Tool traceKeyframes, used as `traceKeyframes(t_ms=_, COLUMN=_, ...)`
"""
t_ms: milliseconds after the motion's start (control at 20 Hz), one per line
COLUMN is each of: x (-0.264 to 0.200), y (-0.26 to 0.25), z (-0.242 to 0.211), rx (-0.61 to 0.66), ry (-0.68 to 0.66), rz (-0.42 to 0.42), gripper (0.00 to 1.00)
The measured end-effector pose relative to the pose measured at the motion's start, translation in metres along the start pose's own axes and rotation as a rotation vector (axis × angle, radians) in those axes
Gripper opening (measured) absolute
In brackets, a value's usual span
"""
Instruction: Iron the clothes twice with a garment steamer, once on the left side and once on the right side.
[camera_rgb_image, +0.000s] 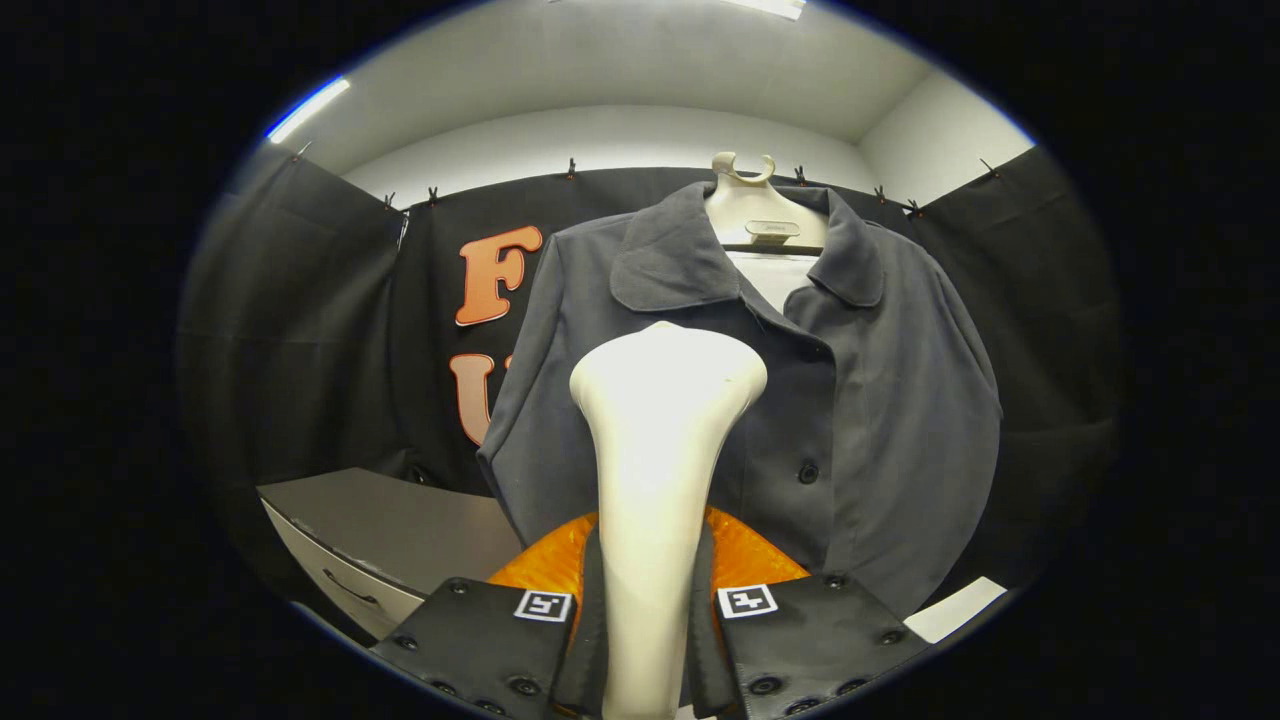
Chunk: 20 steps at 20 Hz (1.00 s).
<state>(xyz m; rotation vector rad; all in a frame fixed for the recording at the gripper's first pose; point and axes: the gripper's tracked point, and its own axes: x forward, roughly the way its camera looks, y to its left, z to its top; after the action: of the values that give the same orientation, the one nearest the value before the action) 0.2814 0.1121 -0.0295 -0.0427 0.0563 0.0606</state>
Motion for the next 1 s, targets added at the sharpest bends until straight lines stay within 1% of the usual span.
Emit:
traceKeyframes(t_ms=200, x=0.005, y=-0.006, z=-0.009, rx=0.023, ry=0.013, rz=-0.015, gripper=0.39)
traceKeyframes(t_ms=350, x=0.001, y=-0.008, z=-0.02, rx=0.028, ry=0.028, rz=-0.015, gripper=0.39)
traceKeyframes(t_ms=750, x=-0.022, y=-0.016, z=-0.074, rx=0.011, ry=0.092, rz=-0.03, gripper=0.39)
traceKeyframes(t_ms=1000, x=-0.035, y=-0.016, z=-0.107, rx=0.045, ry=0.14, rz=-0.037, gripper=0.39)
